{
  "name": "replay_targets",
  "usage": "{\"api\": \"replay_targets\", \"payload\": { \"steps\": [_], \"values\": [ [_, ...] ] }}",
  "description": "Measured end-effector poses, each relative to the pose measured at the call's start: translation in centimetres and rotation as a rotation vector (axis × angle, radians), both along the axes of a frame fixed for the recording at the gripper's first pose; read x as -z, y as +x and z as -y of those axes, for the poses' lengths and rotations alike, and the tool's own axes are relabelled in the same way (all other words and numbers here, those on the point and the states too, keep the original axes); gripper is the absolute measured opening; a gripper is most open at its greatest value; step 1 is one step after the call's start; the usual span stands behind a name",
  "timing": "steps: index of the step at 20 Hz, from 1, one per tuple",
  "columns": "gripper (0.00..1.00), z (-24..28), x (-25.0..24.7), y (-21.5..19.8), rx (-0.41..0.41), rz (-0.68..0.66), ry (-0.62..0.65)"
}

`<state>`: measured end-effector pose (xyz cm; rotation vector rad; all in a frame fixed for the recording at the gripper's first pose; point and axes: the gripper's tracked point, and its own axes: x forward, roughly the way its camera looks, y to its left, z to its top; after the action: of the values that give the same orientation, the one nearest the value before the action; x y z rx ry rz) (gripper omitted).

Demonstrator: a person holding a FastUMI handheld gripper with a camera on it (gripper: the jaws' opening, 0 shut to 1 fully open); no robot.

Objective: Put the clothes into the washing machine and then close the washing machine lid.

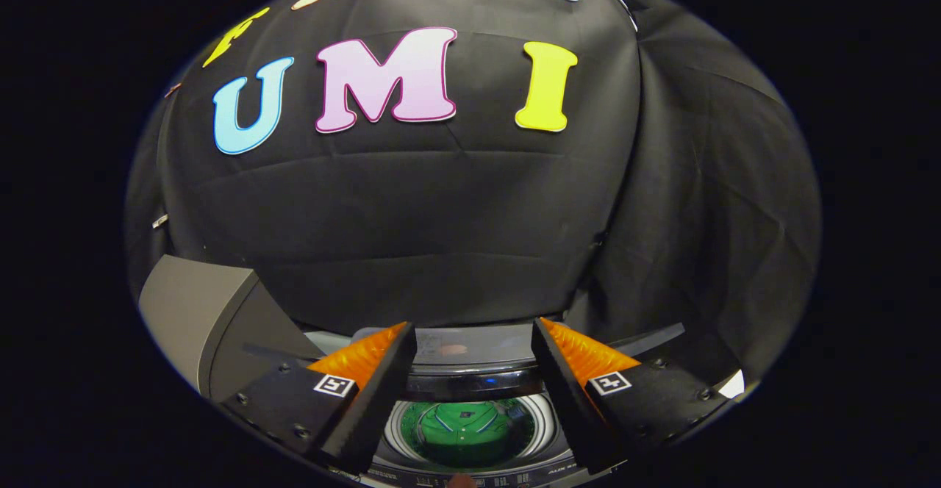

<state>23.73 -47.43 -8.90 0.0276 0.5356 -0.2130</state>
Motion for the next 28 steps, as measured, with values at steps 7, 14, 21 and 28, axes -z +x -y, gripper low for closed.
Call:
{"api": "replay_targets", "payload": {
  "steps": [7,14,21,28],
  "values": [
    [0.99,0.1,2.8,-1.5,0.009,-0.056,0.003],
    [0.99,0.5,12.3,-6.6,0.01,-0.268,0.02],
    [0.99,0.0,17.5,-9.6,0.006,-0.384,0.062],
    [0.99,-0.4,6.7,-5.8,-0.027,-0.168,0.032]
  ]
}}
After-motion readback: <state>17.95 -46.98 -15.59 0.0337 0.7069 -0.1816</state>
